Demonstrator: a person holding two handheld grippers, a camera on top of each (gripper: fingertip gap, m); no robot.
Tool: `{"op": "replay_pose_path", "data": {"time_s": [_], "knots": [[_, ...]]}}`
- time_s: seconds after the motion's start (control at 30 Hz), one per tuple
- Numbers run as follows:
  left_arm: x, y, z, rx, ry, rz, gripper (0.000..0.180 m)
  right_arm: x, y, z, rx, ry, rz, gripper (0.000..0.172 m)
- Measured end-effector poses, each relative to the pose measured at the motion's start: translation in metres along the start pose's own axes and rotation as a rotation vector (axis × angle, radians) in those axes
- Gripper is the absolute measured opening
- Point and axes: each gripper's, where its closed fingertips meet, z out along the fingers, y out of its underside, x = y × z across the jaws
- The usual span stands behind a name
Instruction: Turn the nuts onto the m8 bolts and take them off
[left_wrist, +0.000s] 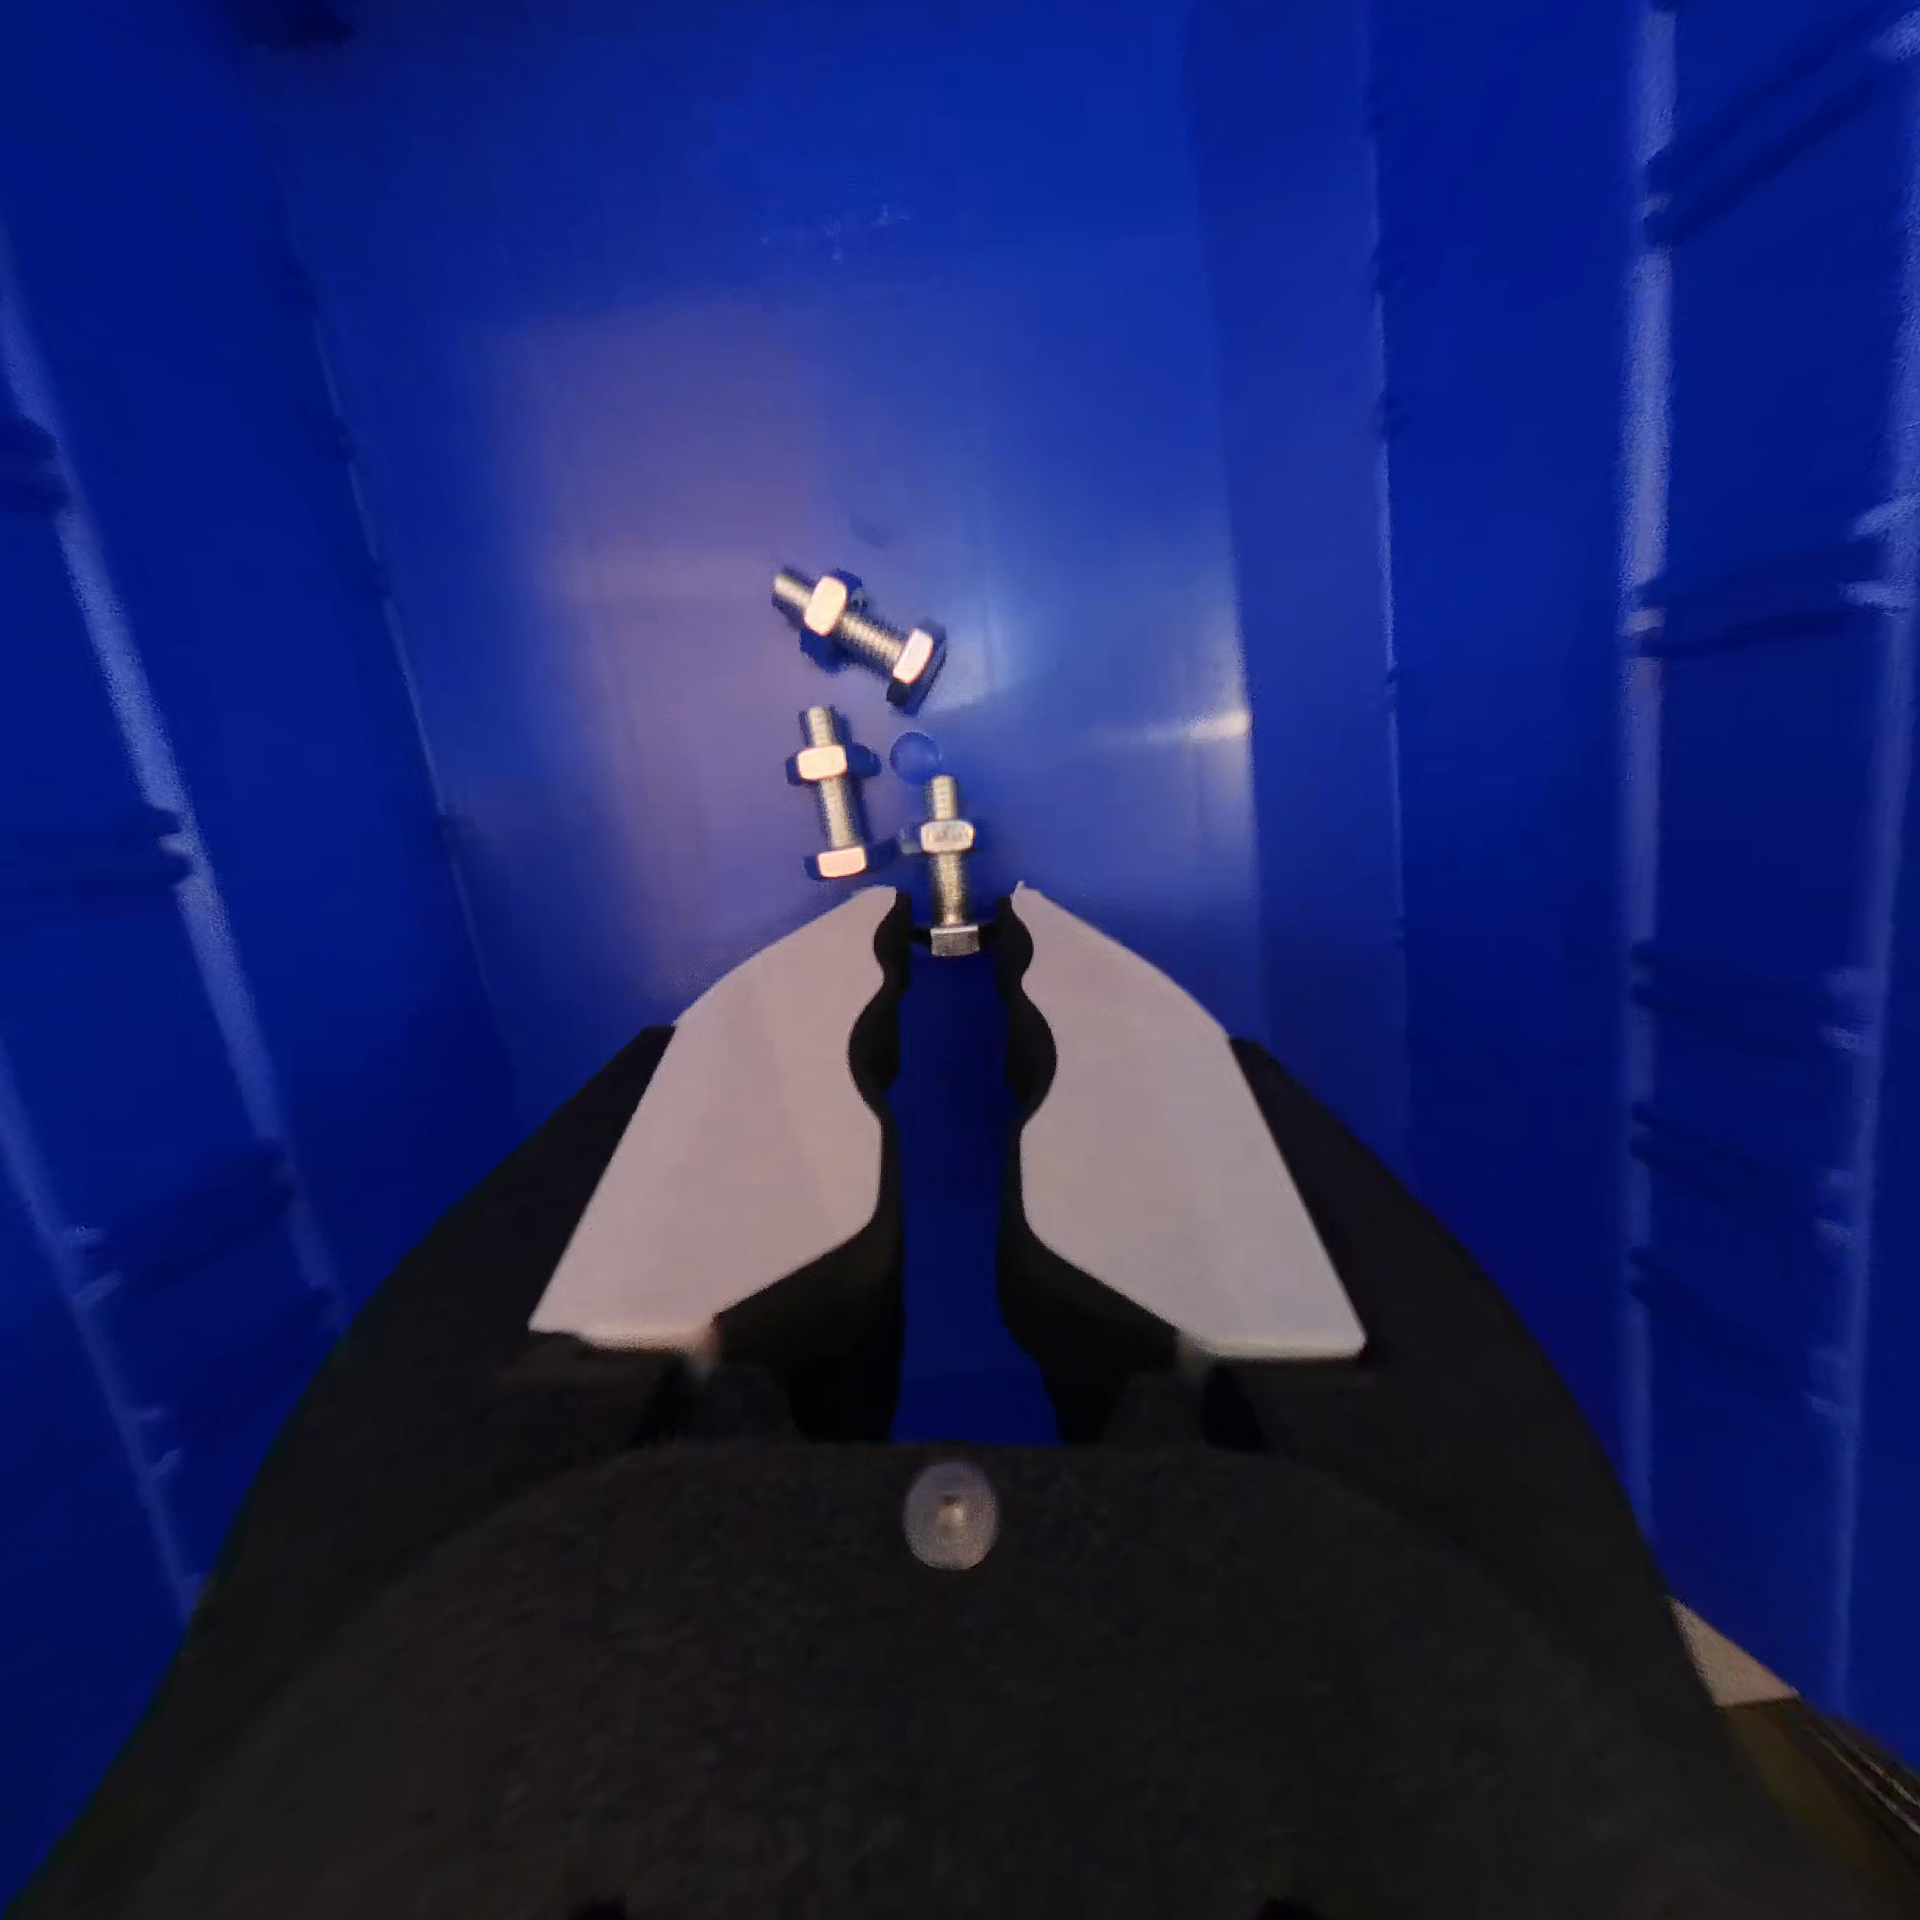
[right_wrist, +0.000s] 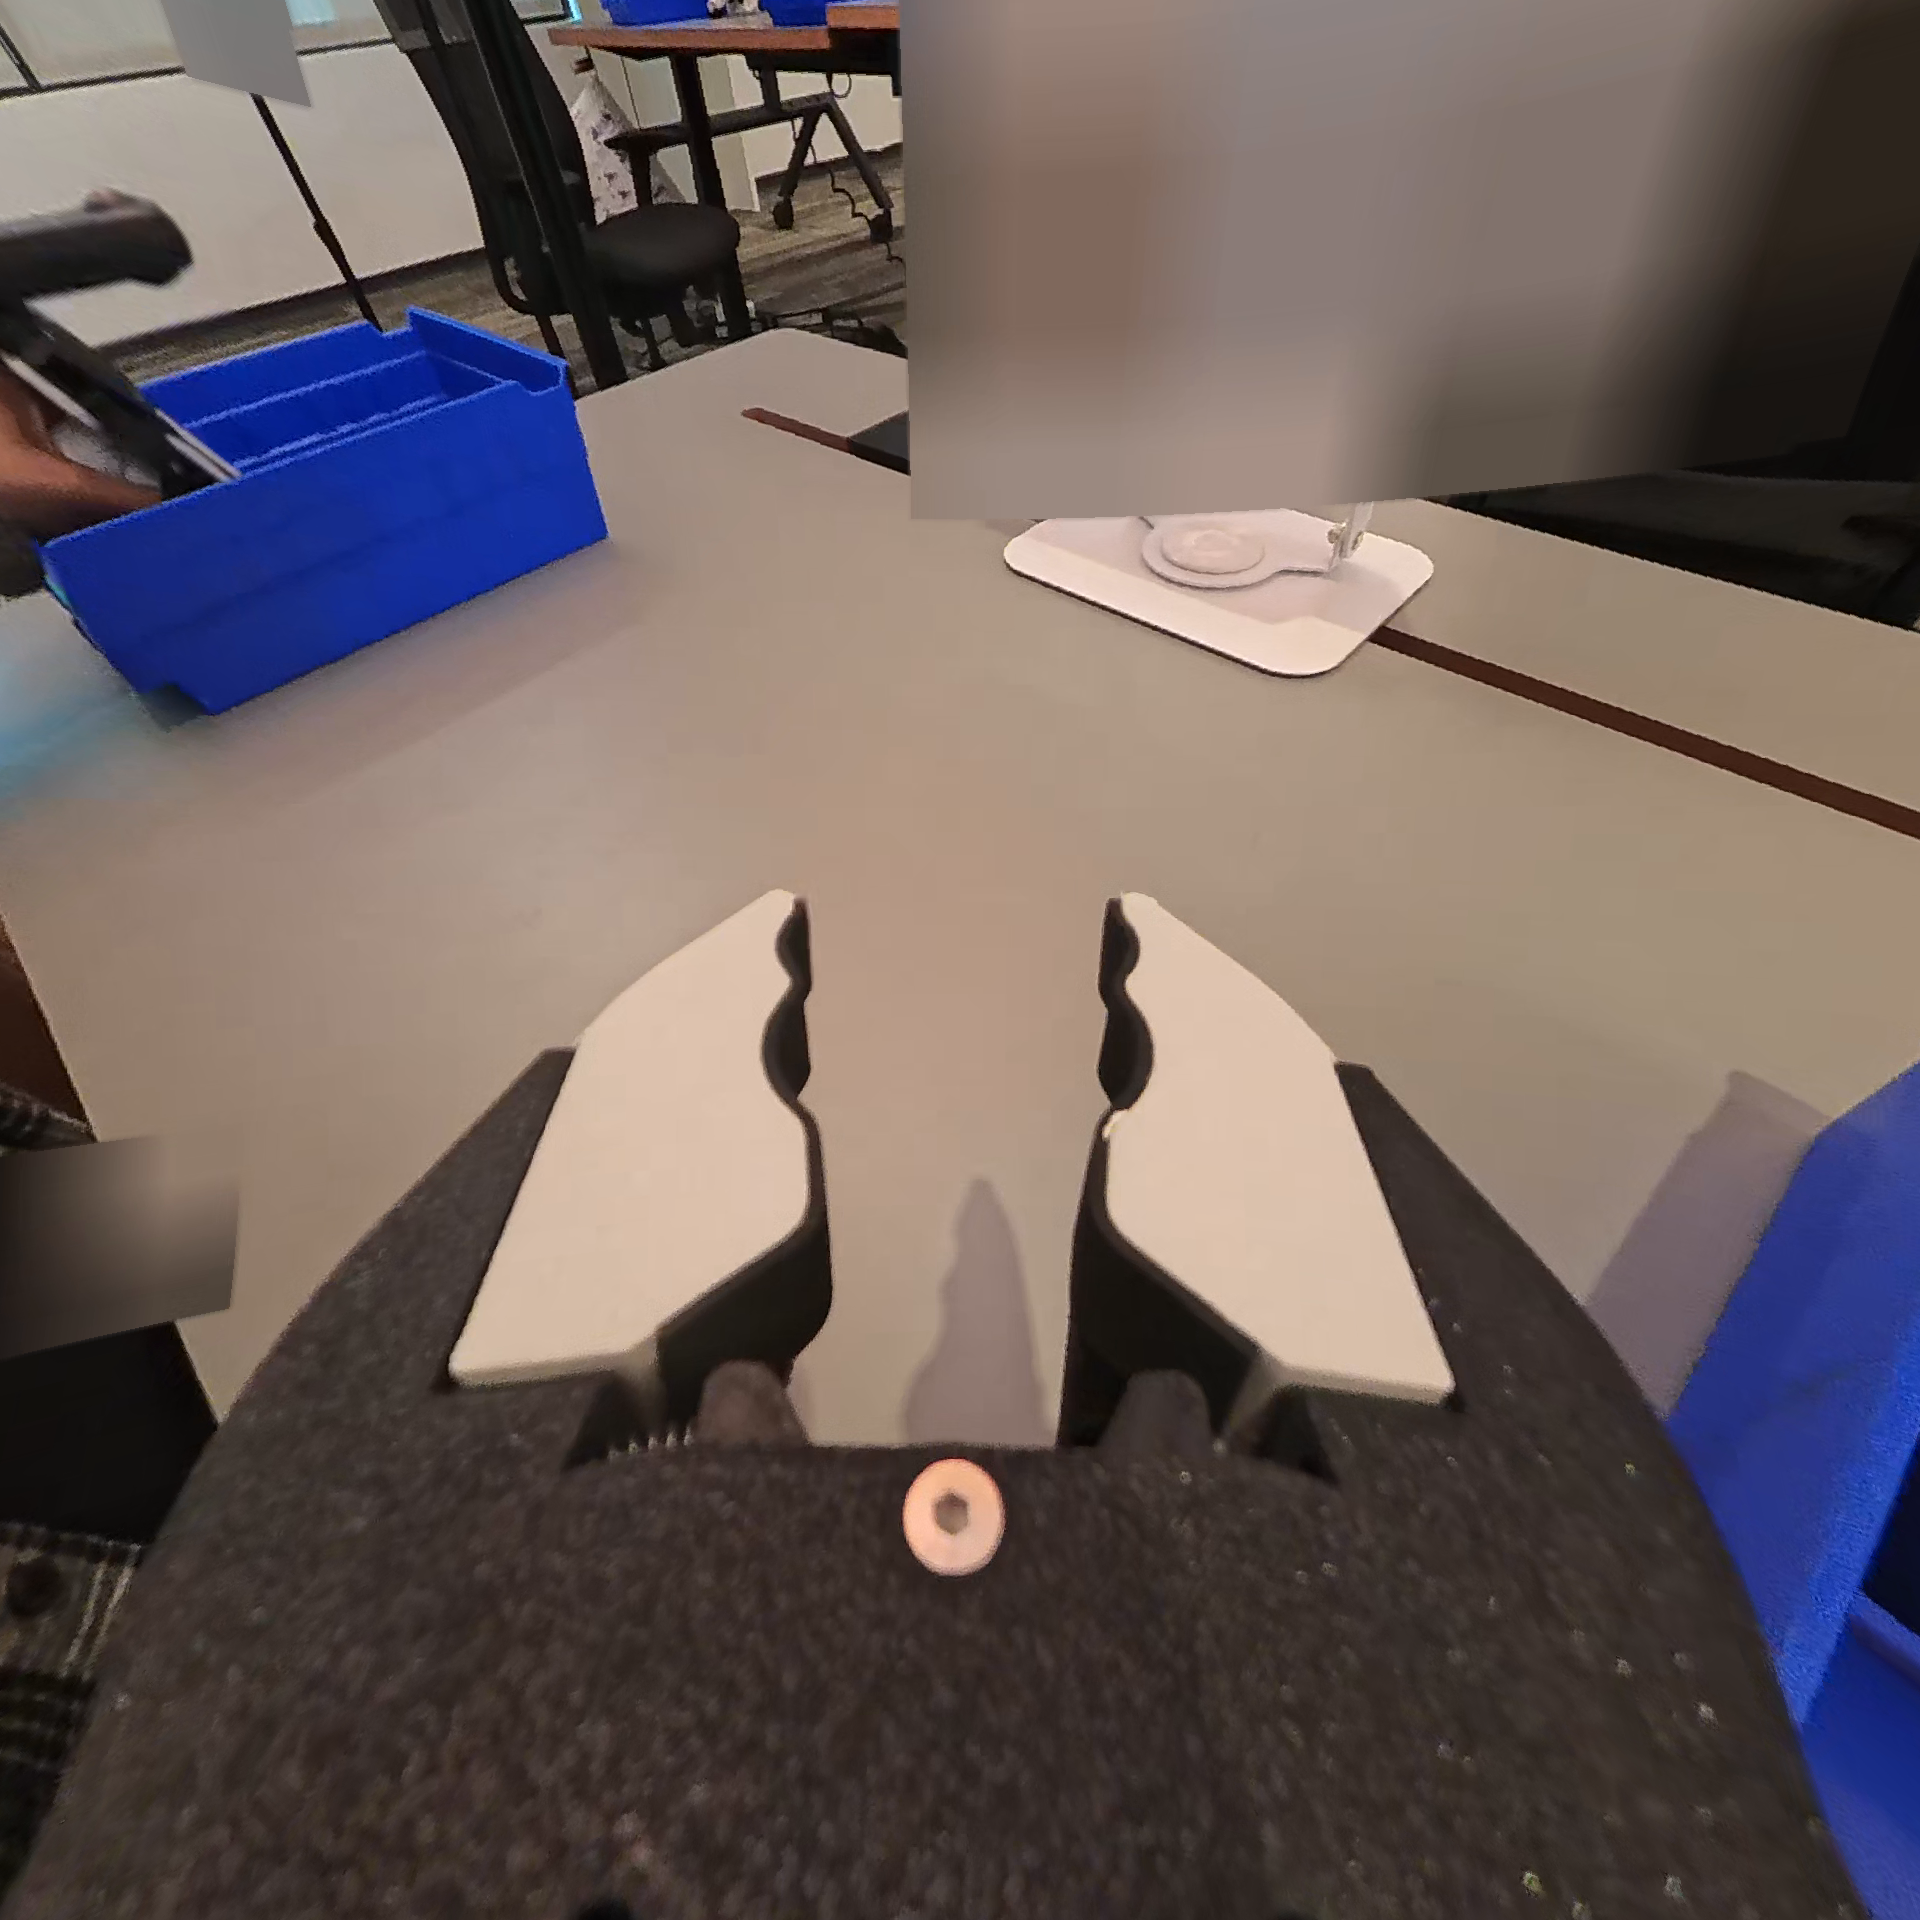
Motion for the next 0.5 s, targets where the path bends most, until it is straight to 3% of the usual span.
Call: {"op": "replay_pose_path", "data": {"time_s": [0.03, 0.13, 0.23, 0.37, 0.5], "knots": [[0.001, -0.007, -0.01, 0.058, 0.014, 0.002, 0.016, -0.002, 0.001, 0.001, -0.001, -0.004, -0.003, 0.053], [0.015, -0.039, -0.055, 0.278, 0.07, 0.025, 0.015, -0.007, -0.001, 0.004, 0.01, -0.023, 0.006, 0.054], [0.06, -0.081, -0.112, 0.539, 0.205, 0.084, 0.015, -0.016, -0.011, 0.013, 0.039, -0.074, 0.035, 0.055], [0.168, -0.123, -0.165, 0.82, 0.463, 0.238, 0.015, -0.037, -0.046, 0.034, 0.122, -0.18, 0.054, 0.059], [0.287, -0.135, -0.174, 1.001, 0.792, 0.338, 0.015, -0.071, -0.102, 0.058, 0.257, -0.322, 0.048, 0.064]]}}
